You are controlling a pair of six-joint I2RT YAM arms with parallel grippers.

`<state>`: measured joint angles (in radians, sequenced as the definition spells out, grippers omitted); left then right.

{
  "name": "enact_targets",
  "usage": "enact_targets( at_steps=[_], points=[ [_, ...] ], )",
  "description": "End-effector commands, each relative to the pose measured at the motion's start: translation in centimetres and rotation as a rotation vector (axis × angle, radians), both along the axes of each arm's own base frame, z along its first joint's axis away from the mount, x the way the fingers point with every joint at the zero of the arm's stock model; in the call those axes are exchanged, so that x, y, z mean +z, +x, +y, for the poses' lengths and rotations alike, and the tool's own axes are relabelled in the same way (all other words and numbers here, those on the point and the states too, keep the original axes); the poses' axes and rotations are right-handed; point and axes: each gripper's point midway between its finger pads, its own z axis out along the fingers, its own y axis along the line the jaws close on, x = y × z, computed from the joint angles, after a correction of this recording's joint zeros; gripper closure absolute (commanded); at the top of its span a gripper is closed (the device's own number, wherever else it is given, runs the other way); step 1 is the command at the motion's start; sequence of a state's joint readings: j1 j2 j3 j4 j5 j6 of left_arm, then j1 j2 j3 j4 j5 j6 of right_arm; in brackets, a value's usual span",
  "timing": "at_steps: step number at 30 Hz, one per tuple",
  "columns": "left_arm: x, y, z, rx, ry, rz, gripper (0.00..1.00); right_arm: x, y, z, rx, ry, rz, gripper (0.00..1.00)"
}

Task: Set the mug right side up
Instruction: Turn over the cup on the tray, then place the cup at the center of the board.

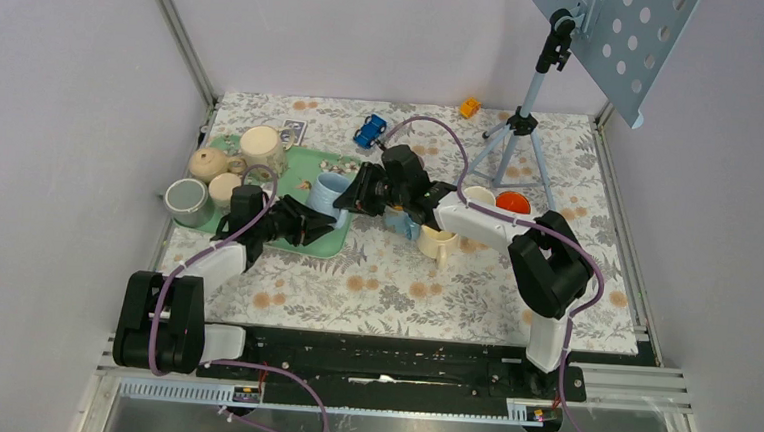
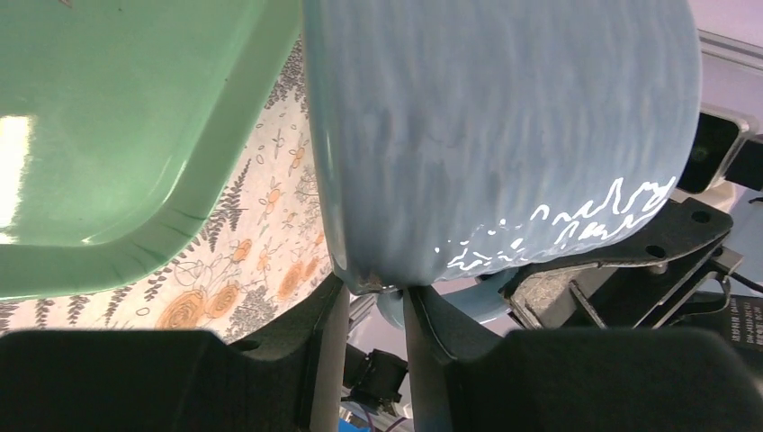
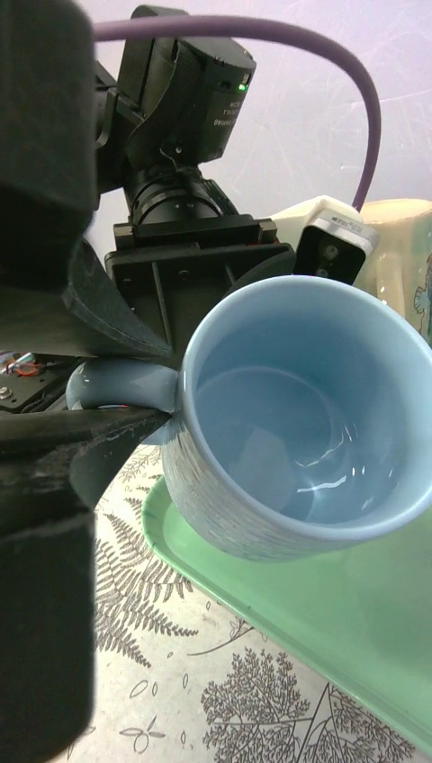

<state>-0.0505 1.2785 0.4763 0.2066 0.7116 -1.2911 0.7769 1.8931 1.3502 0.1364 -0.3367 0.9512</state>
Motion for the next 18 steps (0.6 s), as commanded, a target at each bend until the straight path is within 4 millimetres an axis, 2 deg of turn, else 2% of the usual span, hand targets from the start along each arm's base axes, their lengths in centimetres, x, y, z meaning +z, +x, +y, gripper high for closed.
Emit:
enact_targets(
  at_steps=[1, 11, 18],
  points=[
    [0.0, 1.3, 0.8, 0.014, 0.075, -0.053, 0.68, 9.8, -0.7, 1.1, 0.095, 0.169, -0.208, 1.00],
    [0.3, 1.6, 1.1, -0.003, 0.129, -0.076, 0.67, 8.6, -1.8, 0.2, 0.163, 0.036, -0.274, 1.00],
    [0.6, 1.6, 1.9, -0.009, 0.221, -0.094, 0.62, 8.3, -2.8, -0.6, 0.197, -0.015, -0.329, 1.00]
  ],
)
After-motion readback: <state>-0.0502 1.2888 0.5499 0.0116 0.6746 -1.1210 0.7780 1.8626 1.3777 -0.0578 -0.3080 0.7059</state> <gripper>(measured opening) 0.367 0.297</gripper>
